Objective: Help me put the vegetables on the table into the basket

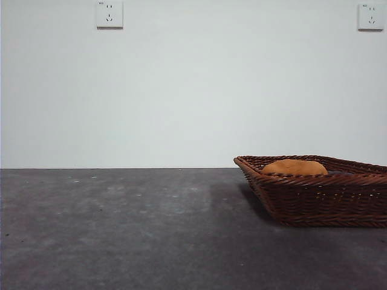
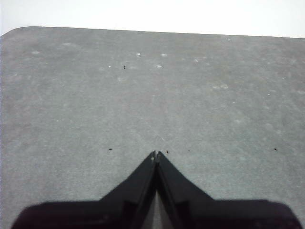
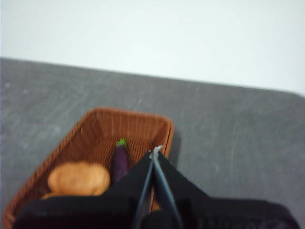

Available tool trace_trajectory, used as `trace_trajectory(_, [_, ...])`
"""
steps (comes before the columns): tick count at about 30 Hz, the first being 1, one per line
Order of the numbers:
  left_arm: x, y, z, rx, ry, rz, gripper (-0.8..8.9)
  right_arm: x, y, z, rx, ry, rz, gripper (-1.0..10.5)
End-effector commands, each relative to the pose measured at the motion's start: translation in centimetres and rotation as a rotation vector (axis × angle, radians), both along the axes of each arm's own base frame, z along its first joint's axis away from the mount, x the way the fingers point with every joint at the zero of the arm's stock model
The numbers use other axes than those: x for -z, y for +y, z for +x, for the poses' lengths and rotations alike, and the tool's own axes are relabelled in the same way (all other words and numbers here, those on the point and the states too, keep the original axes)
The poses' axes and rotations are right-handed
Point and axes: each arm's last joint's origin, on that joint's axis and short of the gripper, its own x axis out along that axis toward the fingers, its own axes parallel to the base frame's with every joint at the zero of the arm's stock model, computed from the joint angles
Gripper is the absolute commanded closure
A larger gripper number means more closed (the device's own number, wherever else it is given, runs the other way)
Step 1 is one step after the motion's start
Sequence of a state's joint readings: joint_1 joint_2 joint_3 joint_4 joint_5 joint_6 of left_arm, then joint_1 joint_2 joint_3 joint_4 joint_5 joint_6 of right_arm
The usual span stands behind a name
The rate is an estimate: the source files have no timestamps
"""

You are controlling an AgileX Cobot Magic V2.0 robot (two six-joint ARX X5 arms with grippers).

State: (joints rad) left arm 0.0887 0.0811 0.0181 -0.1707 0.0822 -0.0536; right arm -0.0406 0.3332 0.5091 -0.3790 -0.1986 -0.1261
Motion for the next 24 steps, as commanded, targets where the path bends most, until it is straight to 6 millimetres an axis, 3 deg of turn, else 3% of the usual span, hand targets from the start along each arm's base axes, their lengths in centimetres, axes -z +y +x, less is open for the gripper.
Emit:
trace_trajectory(1, [0.3,0.0,0.0,-0.002,0.003,-0.006,8.16,3.6,0.0,0.2,0.01,0.03,0.038,9.5])
trace_trajectory(6, [0.3,0.0,0.0,-0.002,0.003,-0.006,8.16,8.2,0.0,0.1,0.028,0.031,0.123,9.5])
trace_trajectory(13, [0.3,0.0,0.0,-0.002,0.003,-0.006,8.16,11.9,0.0,-0.1,0.029,0.041,0.129,9.5])
trace_trajectory(24, [0.3,0.0,0.0,-0.001,0.005,-0.007,8.16,12.0,0.0,-0.1,0.033,0.006,0.126,9.5])
